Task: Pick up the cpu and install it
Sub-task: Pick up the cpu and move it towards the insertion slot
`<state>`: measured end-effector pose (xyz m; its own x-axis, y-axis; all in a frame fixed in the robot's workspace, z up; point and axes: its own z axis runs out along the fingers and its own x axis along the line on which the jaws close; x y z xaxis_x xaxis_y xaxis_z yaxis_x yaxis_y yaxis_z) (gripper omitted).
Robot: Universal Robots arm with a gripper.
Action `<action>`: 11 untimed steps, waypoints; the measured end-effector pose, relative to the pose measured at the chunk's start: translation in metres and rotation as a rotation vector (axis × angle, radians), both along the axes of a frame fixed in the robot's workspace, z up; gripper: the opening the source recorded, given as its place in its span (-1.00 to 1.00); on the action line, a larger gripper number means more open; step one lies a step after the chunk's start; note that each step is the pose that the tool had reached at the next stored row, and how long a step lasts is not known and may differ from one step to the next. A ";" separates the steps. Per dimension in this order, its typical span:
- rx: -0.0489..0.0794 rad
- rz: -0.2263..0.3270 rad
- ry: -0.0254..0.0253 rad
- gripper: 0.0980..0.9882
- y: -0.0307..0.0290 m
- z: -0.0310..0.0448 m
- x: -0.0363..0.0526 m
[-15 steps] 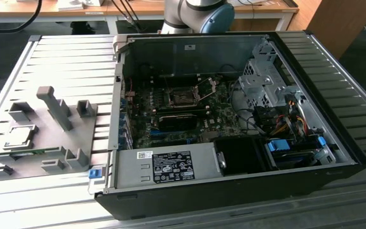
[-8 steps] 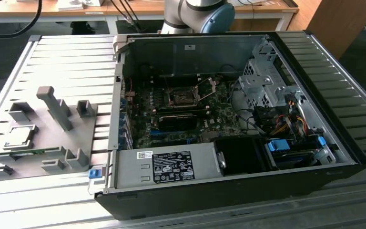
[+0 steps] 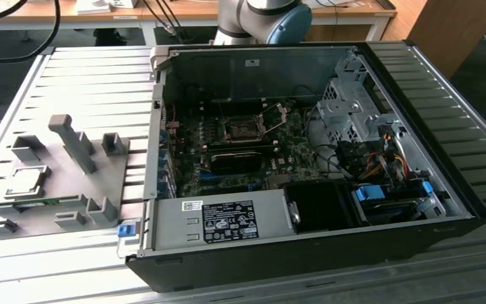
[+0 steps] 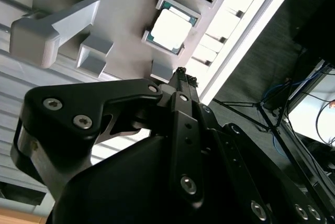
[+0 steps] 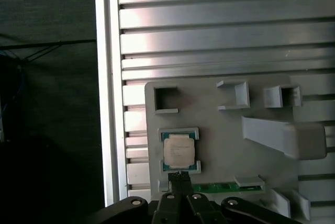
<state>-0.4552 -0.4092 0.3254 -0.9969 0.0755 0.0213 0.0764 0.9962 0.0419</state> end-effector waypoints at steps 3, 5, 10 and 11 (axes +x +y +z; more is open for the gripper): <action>0.001 0.000 -0.0001 -0.98 -0.0002 -0.0040 0.0000; 0.001 0.000 0.0000 -0.84 -0.0003 -0.0056 0.0000; 0.001 0.000 0.0002 -0.44 -0.0003 -0.0077 0.0000; 0.001 0.000 0.0000 -0.30 -0.0003 -0.0081 0.0000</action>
